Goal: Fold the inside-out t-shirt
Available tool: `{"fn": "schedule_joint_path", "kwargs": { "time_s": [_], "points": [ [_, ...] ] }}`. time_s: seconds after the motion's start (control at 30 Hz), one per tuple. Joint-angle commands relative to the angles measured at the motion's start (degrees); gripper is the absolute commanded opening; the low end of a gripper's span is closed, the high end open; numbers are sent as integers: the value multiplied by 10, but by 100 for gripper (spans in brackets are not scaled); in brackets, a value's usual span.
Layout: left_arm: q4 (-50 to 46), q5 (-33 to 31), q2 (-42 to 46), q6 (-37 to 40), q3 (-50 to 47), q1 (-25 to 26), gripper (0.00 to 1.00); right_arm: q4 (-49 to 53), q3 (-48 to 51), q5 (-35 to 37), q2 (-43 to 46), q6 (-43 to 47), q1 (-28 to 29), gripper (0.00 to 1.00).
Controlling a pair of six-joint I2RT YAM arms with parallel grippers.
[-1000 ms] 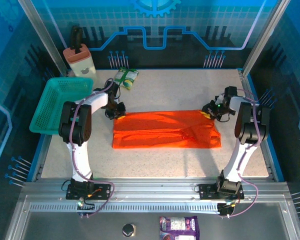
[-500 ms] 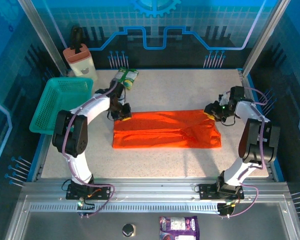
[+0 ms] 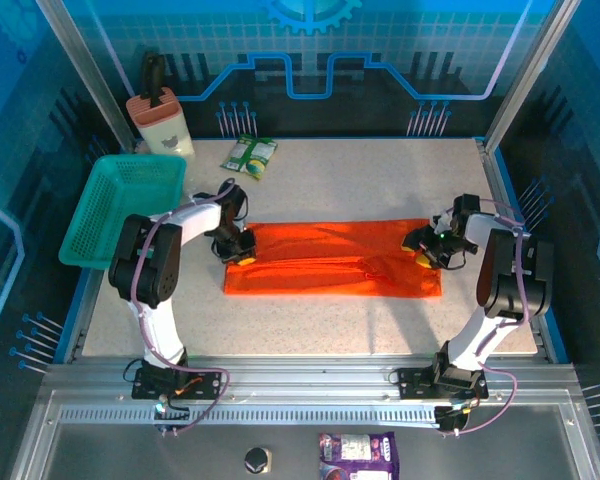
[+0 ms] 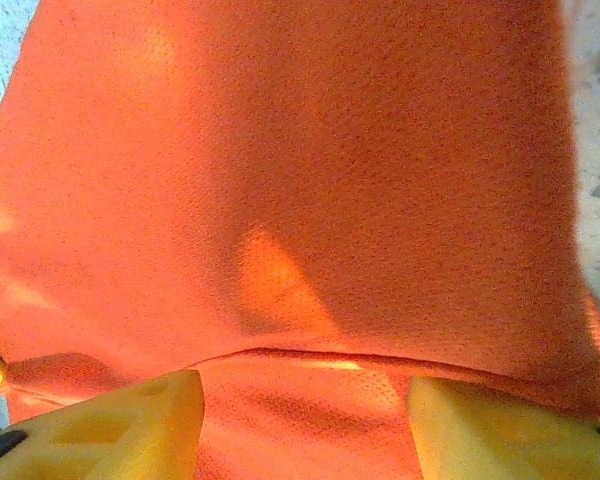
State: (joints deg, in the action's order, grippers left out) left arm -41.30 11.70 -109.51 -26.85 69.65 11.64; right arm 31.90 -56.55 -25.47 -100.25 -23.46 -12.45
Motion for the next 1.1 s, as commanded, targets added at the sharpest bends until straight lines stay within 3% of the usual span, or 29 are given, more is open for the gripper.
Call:
{"fn": "schedule_joint_path", "kwargs": {
  "time_s": [0.0,0.2,0.47,0.8,1.07],
  "points": [
    [-9,-22,-31,15,9,-17,10,27,0,22,40,17,-10,58],
    [-8,-2,-34,19,24,-17,10,106,-53,111,41,92,4,58],
    [-5,6,-34,22,27,-17,10,189,-129,315,-34,147,85,58],
    [1,9,-30,19,26,-17,10,197,-151,277,-93,158,91,55],
    [0,13,-32,16,26,-17,10,201,-147,256,-118,156,100,48]
  ]
}}
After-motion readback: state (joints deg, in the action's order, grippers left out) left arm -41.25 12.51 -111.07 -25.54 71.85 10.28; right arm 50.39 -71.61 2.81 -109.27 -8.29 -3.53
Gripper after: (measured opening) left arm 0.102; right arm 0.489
